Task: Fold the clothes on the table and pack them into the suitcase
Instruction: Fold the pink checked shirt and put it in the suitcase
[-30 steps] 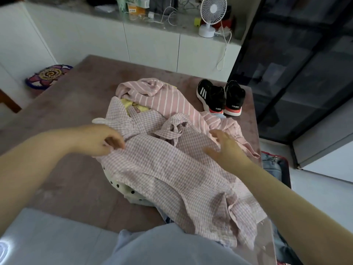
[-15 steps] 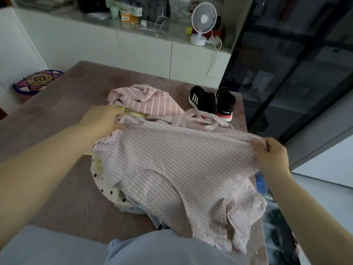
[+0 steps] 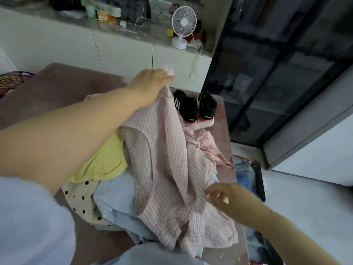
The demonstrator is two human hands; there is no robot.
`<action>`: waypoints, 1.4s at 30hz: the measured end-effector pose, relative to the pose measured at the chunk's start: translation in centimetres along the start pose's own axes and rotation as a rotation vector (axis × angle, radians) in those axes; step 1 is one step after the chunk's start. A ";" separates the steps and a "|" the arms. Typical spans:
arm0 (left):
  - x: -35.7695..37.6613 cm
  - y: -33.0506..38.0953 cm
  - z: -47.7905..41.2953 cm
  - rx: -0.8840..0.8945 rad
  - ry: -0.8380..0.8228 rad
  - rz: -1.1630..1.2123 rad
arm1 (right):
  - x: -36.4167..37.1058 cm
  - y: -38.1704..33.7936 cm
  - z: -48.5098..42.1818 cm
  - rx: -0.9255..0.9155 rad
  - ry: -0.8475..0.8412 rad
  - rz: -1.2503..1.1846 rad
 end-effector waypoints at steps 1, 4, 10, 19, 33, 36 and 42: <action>1.1 -0.2 0.6 0.001 -0.014 0.019 | -1.3 0.5 -0.5 0.013 0.086 0.004; 2.9 -0.7 5.3 -0.047 0.088 0.202 | -3.8 2.3 -2.5 0.047 0.268 -0.084; 6.9 -2.5 17.6 -0.502 0.020 0.543 | -4.0 4.1 -9.4 0.259 0.287 -0.282; 14.9 1.3 23.7 -0.713 -0.246 0.791 | -3.3 0.0 -12.9 0.107 0.192 -0.294; 9.5 -1.7 20.5 -0.756 -0.104 0.862 | -6.5 9.5 -5.7 0.479 0.505 -0.522; 3.8 -6.6 17.9 -0.798 0.126 0.962 | -6.2 11.3 -3.4 0.527 0.558 -0.469; -5.8 -9.9 12.8 -0.593 0.279 0.709 | 2.0 9.2 -1.0 0.475 0.084 -0.135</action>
Point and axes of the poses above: each hand's wrist, its own z-axis away from the middle knuckle, its own x-axis out of the palm, y = z × x, the point moved 6 cm from there along -z, towards the middle knuckle, and after that the axes turned 14 degrees about z, right-handed, at the moved point
